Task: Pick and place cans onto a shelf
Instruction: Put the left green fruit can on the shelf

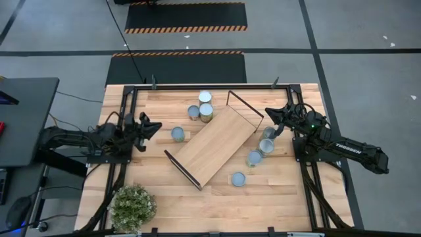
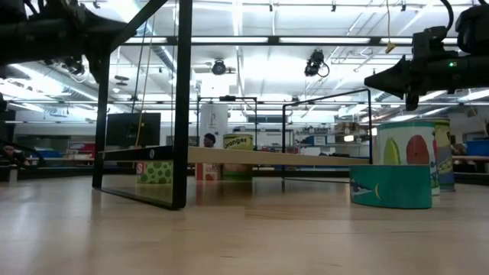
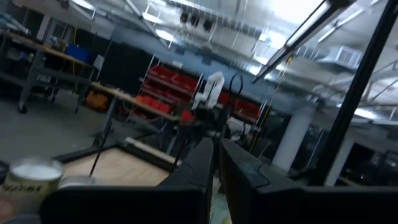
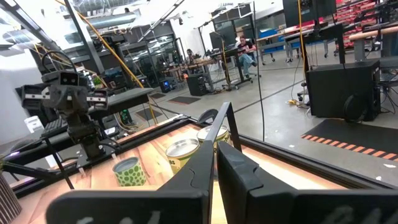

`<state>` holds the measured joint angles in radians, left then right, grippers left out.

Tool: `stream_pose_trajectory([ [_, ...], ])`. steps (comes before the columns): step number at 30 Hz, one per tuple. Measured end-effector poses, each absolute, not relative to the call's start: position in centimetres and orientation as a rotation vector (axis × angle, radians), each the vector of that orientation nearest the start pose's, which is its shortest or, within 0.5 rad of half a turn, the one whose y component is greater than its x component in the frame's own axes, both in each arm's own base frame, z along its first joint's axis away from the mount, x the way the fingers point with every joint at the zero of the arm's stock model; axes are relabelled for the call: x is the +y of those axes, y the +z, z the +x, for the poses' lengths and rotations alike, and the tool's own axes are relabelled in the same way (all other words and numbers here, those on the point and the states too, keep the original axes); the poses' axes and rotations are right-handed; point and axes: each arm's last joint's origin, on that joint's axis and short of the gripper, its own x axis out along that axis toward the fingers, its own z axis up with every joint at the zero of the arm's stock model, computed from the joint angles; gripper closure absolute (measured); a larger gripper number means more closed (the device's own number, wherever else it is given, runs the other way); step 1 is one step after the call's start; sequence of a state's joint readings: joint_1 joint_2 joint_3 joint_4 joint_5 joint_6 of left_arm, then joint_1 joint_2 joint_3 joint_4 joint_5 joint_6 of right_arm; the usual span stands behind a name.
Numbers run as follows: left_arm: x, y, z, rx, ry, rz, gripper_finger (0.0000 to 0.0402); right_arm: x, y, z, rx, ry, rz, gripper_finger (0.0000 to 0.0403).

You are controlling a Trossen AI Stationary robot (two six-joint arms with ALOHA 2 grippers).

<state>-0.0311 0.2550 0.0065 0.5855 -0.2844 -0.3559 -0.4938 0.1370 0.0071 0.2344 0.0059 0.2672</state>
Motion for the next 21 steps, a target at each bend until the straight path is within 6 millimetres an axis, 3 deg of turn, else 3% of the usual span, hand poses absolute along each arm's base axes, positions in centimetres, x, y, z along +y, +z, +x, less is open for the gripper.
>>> stream_pose_trajectory([
  [6, 0.6, 19.8, 11.1, -0.305, 0.218, -0.344, 0.0365, -5.0, 17.7, 9.3, -0.169, -0.482, 0.236, 0.0377],
  [15, 0.9, 22.4, 13.3, -0.202, 0.253, -0.274, 0.0365, -5.0, 17.7, 9.3, -0.169, -0.482, 0.235, 0.0377],
  [21, 1.5, 22.7, 15.1, -0.115, 0.297, -0.28, 0.0365, -5.0, 17.8, 9.3, -0.173, -0.481, 0.234, 0.0377],
])
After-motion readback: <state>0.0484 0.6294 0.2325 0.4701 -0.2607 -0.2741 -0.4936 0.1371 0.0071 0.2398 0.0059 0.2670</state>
